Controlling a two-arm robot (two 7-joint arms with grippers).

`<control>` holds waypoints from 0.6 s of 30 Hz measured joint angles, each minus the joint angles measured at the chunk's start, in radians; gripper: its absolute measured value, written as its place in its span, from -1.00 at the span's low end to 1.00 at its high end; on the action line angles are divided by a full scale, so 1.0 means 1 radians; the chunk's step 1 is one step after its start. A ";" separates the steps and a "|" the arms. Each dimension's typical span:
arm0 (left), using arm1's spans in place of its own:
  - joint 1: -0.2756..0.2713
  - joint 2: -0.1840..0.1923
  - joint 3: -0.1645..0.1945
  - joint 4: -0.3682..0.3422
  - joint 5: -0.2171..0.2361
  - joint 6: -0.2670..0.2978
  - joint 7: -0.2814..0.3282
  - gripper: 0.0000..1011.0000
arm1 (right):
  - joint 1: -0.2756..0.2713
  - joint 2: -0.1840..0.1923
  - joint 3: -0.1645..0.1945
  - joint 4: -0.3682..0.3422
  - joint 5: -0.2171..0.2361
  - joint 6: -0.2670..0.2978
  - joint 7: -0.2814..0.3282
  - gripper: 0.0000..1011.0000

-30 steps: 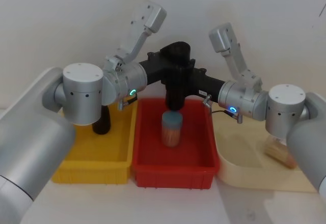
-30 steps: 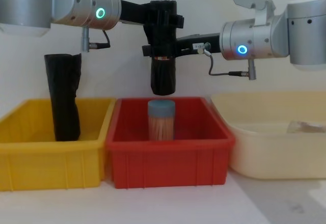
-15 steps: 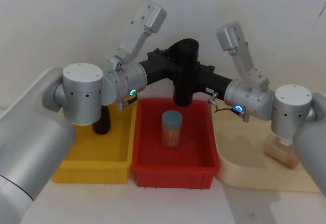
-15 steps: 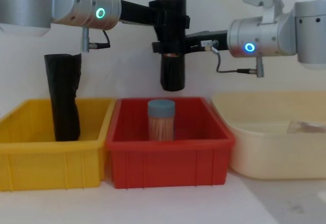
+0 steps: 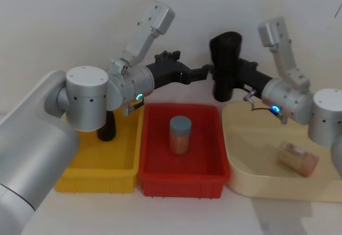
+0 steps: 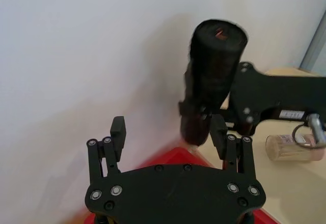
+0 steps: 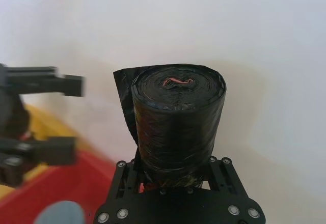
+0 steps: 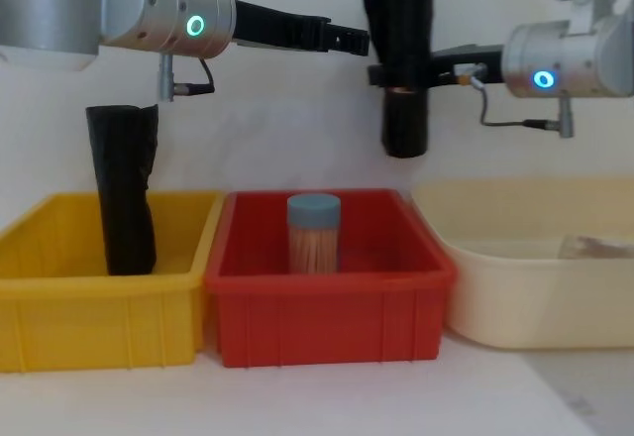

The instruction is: Pick up the garbage bag with the one hand and transfer it to the other hand.

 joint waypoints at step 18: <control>0.000 0.000 0.000 0.000 0.000 0.000 0.000 0.98 | -0.101 0.158 0.039 -0.222 -0.027 0.192 -0.065 0.09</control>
